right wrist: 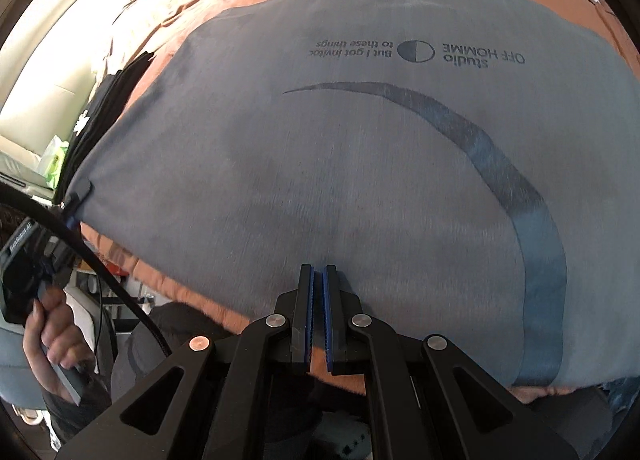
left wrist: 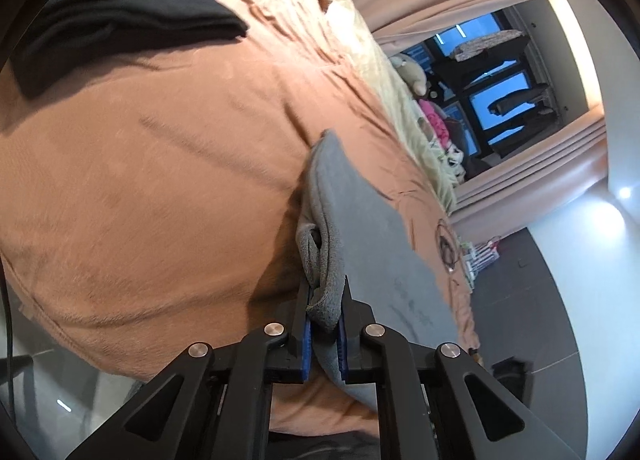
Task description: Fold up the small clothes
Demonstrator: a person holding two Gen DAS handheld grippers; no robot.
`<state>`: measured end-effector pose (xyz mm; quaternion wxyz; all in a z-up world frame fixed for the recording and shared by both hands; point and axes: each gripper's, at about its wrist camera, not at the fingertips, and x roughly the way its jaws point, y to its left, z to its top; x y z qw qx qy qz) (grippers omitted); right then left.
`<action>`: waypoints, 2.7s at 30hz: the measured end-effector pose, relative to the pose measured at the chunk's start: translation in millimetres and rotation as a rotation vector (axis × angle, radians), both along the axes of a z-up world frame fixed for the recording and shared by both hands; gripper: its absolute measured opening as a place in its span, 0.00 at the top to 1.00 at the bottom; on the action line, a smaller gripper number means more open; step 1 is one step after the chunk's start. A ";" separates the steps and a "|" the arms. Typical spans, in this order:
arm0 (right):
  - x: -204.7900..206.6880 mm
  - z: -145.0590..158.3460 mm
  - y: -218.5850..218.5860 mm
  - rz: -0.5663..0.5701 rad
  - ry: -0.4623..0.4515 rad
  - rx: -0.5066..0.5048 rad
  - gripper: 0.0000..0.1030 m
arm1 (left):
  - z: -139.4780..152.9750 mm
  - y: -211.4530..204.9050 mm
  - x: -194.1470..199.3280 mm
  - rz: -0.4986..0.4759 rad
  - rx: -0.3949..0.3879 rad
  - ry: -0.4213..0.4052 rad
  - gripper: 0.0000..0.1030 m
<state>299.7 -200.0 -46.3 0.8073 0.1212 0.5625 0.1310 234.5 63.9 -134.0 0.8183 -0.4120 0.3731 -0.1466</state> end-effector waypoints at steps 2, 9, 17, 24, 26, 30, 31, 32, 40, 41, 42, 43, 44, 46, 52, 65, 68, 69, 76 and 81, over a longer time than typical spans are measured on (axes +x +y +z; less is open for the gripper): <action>-5.7 2.7 -8.4 -0.008 0.004 0.024 0.99 | 9.3 -3.3 2.1 -0.015 -0.003 -0.018 0.91; -2.3 21.1 -30.3 -0.066 -0.066 0.072 0.99 | 50.6 -28.9 14.4 -0.085 -0.010 -0.083 0.92; -7.3 -3.2 -33.2 -0.060 -0.034 0.113 0.99 | 92.2 -59.0 37.2 -0.149 0.018 -0.138 0.92; -17.5 -9.6 -41.9 -0.061 -0.009 0.172 0.99 | 116.9 -98.5 50.6 -0.234 0.049 -0.163 0.92; -19.3 -1.2 -54.4 -0.082 -0.025 0.184 0.99 | 126.1 -114.6 52.6 -0.263 0.060 -0.175 0.92; -24.4 21.3 -82.5 -0.125 -0.078 0.205 0.99 | 140.7 -140.4 55.1 -0.313 0.080 -0.191 0.92; -26.9 27.4 -91.0 -0.135 -0.095 0.207 0.99 | 144.7 -149.2 55.5 -0.330 0.086 -0.197 0.92; -33.0 32.2 -97.7 -0.139 -0.110 0.206 0.99 | 147.6 -155.2 55.3 -0.342 0.091 -0.201 0.92; -64.9 70.6 -145.4 -0.142 -0.216 0.179 0.41 | 161.4 -212.4 52.1 -0.443 0.123 -0.215 0.92; -70.7 75.5 -145.7 -0.150 -0.231 0.176 0.40 | 161.5 -220.2 51.3 -0.458 0.131 -0.214 0.92; -77.2 77.2 -150.4 -0.157 -0.241 0.172 0.40 | 161.5 -227.3 50.6 -0.471 0.138 -0.214 0.92; -81.7 77.7 -157.0 -0.164 -0.247 0.173 0.40 | 160.5 -233.1 49.9 -0.481 0.142 -0.212 0.92; -84.7 78.5 -165.3 -0.170 -0.250 0.179 0.40 | 160.4 -239.3 49.1 -0.493 0.146 -0.208 0.92; -92.7 76.6 -179.2 -0.191 -0.252 0.190 0.40 | 157.8 -254.2 46.9 -0.522 0.156 -0.202 0.92; -114.2 70.1 -211.3 -0.235 -0.254 0.187 0.40 | 148.4 -299.5 38.0 -0.600 0.202 -0.184 0.92; -146.7 51.1 -244.8 -0.324 -0.201 0.088 0.40 | 105.1 -389.2 16.5 -0.771 0.271 -0.109 0.92; -154.3 48.6 -245.3 -0.336 -0.193 0.065 0.40 | 89.4 -409.9 10.0 -0.816 0.285 -0.082 0.92; -157.9 48.2 -245.0 -0.339 -0.190 0.054 0.40 | 83.6 -417.4 7.8 -0.832 0.294 -0.071 0.92; -169.6 47.6 -241.5 -0.333 -0.183 -0.009 0.40 | 53.7 -441.6 -1.3 -0.927 0.310 -0.004 0.69; -169.6 50.4 -240.2 -0.319 -0.189 -0.033 0.40 | 54.5 -424.5 -1.3 -0.917 0.348 -0.025 0.46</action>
